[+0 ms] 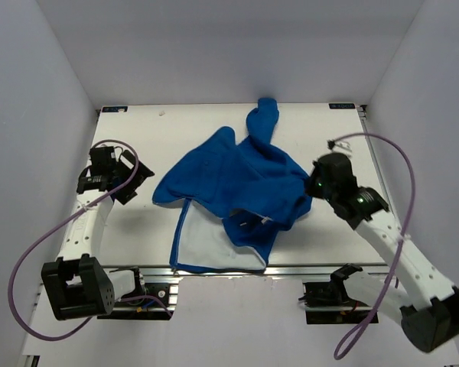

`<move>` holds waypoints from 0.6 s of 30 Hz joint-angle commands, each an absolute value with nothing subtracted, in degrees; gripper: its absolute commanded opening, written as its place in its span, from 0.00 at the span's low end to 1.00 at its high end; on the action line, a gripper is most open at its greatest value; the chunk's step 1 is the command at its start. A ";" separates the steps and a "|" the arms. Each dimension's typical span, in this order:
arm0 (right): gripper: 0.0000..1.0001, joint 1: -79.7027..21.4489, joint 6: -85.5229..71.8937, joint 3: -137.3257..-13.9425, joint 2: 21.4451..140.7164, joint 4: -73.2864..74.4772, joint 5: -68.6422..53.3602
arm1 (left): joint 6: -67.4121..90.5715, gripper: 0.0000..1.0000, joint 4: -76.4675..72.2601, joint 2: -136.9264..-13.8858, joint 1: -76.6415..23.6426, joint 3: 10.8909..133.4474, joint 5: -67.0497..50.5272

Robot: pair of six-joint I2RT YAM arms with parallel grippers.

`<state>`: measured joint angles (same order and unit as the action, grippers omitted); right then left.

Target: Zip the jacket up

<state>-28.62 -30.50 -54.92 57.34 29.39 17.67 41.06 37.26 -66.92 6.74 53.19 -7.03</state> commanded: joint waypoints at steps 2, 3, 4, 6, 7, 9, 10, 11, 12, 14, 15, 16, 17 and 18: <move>0.09 -22.51 -36.11 -51.33 50.10 46.54 29.87 | 40.43 0.98 32.79 -70.30 6.68 52.03 -12.83; 0.09 -20.93 -36.12 -50.37 49.84 47.45 31.71 | 40.34 0.98 32.17 -71.79 6.59 52.29 -13.27; 0.09 -19.70 -35.51 -49.93 50.10 47.63 31.47 | 40.25 0.98 32.08 -72.50 6.33 52.64 -13.27; 0.02 -17.32 -32.71 -49.31 51.58 44.93 26.93 | 39.64 0.98 32.25 -74.52 5.89 53.61 -13.45; 0.00 -17.14 -31.30 -49.05 52.29 43.26 24.72 | 38.68 0.98 32.34 -75.05 4.76 54.92 -13.45; 0.00 -17.14 -28.14 -49.39 54.22 38.51 17.54 | 36.58 0.98 31.91 -75.85 2.21 56.59 -13.27; 0.00 -17.14 -26.56 -49.57 54.75 36.76 15.14 | 33.26 0.98 31.99 -76.89 -3.11 57.82 -11.88; 0.00 -17.14 -25.06 -50.27 55.36 34.82 12.51 | 31.05 0.98 32.34 -77.69 -6.03 61.40 -10.65; 0.00 -17.14 -22.87 -50.88 56.24 31.93 8.22 | 28.76 0.98 33.39 -78.57 -9.63 63.61 -8.98; 0.00 -17.14 -20.31 -53.68 57.91 29.37 3.45 | 21.91 0.98 33.40 -81.64 -20.01 69.40 -6.24; 0.00 -17.14 -19.69 -55.09 58.62 27.70 0.03 | 19.45 0.98 32.79 -82.69 -23.00 71.26 -6.50; 0.00 -17.14 -18.12 -56.50 59.32 26.38 -3.83 | 16.20 0.98 32.26 -83.84 -27.55 72.76 -6.94; 0.00 -17.23 -16.71 -59.12 60.98 24.98 -8.13 | 14.95 0.98 31.30 -85.59 -28.90 75.21 -7.55; 0.00 -17.23 -15.48 -60.28 62.04 23.66 -17.92 | 14.25 0.98 29.98 -86.30 -29.70 76.37 -7.99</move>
<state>-17.19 -21.45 -53.74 60.49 34.15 2.37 22.92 31.92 -85.93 -26.26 72.36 -7.88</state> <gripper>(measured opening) 0.048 0.978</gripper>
